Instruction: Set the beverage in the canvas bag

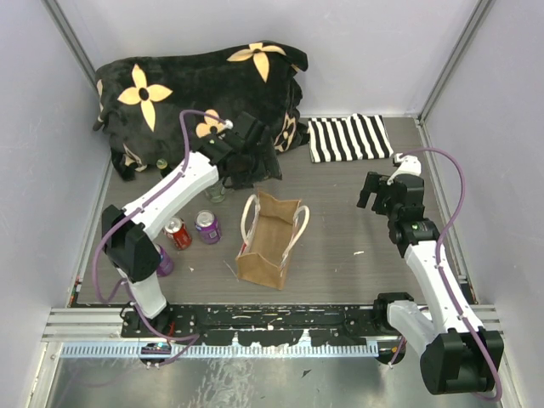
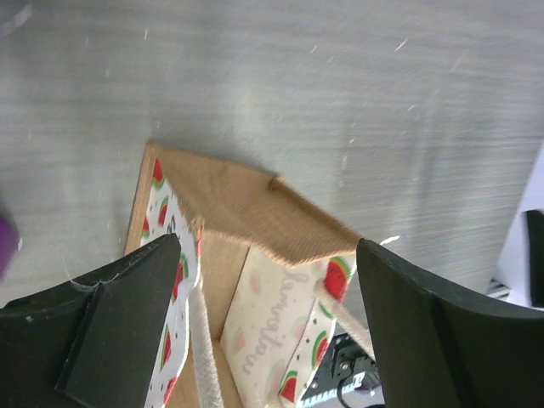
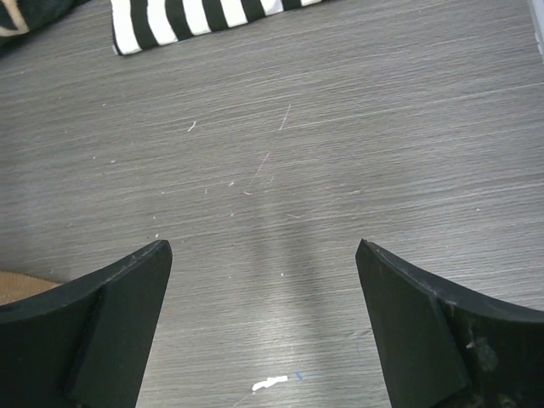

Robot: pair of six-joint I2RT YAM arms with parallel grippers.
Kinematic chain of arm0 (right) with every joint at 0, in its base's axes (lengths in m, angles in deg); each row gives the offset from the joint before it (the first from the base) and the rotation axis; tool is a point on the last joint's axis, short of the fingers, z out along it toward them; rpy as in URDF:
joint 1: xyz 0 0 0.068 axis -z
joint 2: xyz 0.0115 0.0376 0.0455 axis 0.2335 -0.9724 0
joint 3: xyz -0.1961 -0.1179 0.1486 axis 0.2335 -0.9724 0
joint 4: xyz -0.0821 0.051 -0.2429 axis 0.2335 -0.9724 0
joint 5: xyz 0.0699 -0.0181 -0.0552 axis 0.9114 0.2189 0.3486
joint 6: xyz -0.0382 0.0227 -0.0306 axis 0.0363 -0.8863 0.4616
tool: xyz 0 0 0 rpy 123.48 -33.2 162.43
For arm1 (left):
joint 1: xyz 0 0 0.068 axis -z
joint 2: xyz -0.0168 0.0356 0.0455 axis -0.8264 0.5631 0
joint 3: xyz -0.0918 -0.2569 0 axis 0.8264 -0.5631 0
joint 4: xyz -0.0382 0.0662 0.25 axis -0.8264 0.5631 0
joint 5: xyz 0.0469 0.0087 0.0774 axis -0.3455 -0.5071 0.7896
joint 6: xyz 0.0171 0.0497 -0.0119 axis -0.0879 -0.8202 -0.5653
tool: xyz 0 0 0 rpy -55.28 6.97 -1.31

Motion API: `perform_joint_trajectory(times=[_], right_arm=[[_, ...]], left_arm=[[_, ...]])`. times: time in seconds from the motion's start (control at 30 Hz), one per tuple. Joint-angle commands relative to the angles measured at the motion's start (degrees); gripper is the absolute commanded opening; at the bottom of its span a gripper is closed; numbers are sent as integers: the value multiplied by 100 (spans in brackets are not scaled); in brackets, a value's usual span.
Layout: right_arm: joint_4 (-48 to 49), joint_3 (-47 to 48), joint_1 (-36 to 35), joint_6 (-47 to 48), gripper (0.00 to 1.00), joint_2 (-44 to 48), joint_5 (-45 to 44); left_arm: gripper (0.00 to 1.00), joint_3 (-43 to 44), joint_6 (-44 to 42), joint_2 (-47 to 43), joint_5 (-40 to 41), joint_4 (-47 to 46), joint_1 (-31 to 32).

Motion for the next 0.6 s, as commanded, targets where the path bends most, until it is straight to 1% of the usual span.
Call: perform_joint_trajectory(times=[0.0, 0.1, 0.2, 0.27, 0.37, 0.43, 0.47, 0.57], right_arm=[[-91, 260, 11, 169, 93, 180, 497], [-382, 689, 10, -9, 86, 17, 819], [-923, 1337, 11, -295, 81, -325, 1224], [-1395, 1924, 11, -540, 80, -573, 1576], [-1848, 2591, -46, -997, 78, -808, 2237], [-2005, 2877, -251, -1244, 78, -846, 2456], [-2105, 3013, -419, -1307, 78, -869, 2428], [-2495, 3346, -1189, -1435, 78, -1029, 2045]], left_arm=[[90, 638, -865, -94, -380, -680, -430], [84, 912, -1613, -220, -550, -759, -664], [83, 1139, -2480, -417, -724, -549, -753], [82, 1116, -2949, -617, -955, -201, -772], [82, 725, -3472, -1052, -1403, 185, -781], [82, 375, -3671, -1391, -1673, 365, -780], [82, 215, -3733, -1577, -1747, 429, -780], [81, -199, -3757, -1857, -1990, 627, -781]])
